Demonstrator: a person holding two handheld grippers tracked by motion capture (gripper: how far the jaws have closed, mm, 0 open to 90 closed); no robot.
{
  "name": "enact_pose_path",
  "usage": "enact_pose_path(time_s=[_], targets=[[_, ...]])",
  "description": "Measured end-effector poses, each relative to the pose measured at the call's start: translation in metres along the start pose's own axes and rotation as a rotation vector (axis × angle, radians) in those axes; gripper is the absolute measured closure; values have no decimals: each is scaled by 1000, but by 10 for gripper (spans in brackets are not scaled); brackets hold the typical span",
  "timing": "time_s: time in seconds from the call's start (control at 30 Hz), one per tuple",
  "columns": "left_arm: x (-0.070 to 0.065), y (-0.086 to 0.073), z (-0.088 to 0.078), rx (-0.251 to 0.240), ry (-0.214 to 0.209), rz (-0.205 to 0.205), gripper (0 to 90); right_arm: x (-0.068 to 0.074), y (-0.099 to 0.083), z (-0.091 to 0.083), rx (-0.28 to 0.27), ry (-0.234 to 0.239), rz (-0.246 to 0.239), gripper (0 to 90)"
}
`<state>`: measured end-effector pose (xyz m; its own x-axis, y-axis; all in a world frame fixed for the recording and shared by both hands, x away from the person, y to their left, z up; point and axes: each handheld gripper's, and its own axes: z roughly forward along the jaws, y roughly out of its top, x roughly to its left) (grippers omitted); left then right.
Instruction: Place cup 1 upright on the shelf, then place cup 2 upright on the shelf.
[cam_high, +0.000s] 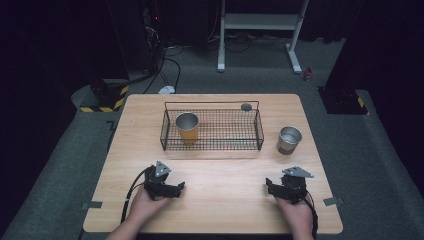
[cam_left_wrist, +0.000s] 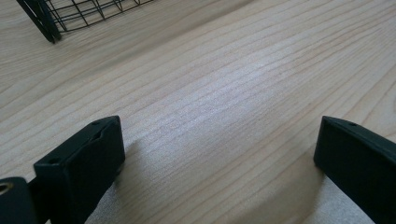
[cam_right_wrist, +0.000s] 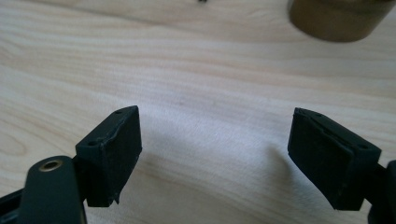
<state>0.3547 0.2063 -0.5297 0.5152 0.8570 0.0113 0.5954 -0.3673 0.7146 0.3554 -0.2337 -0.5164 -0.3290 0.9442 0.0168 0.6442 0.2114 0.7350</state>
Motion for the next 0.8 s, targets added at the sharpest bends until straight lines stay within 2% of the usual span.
enact_pose_path(time_s=[0.07,0.53,0.8], targets=[[0,0,0,-1,-2,1,25,-1,3,-3,-13,-7,8,163],[0,0,0,-3,-3,1,29,-5,11,-8,-34,-25,-17,136],[0,0,0,-2,-2,1,28,-9,18,-3,-46,-44,1,127]])
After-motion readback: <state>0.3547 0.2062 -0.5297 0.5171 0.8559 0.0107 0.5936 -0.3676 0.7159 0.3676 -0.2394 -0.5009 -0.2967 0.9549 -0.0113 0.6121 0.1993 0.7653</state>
